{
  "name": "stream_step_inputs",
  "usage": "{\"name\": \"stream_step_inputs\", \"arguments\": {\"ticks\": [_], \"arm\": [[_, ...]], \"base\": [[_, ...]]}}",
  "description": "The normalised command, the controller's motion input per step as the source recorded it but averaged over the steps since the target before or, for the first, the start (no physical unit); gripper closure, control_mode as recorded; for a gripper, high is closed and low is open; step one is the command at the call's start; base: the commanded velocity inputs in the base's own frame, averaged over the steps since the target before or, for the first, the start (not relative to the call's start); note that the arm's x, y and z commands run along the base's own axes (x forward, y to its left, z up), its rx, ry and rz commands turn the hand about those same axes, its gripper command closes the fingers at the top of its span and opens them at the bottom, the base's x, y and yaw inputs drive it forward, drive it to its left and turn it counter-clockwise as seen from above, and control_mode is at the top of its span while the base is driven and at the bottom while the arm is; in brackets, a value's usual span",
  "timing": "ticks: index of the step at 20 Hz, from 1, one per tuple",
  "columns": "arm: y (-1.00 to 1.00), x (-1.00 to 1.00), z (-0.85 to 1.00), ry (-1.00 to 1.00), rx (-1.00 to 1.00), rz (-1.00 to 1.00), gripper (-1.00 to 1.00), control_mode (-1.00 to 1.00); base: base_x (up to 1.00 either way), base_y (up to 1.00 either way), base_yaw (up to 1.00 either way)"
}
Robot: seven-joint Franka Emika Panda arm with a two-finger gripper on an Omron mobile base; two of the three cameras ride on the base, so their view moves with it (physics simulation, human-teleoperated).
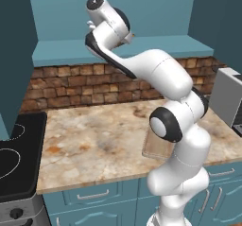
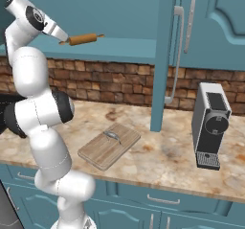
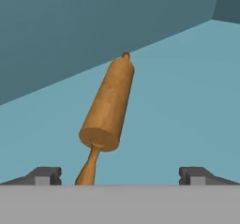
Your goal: Open the cabinet, retrieve the rolling pin, and place it next to the meat on the cutting board to prepare for tenderizing.
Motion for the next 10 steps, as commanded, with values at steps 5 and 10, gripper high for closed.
{"name": "stream_step_inputs", "arguments": {"ticks": [5,10], "arm": [[0.0,0.03,-0.06,-0.04,-0.01,0.0,-1.0,-1.0],[0.0,0.04,-0.01,-0.01,0.0,0.0,-1.0,-1.0]], "base": [[0.0,0.0,0.0],[0.0,0.0,0.0]]}}
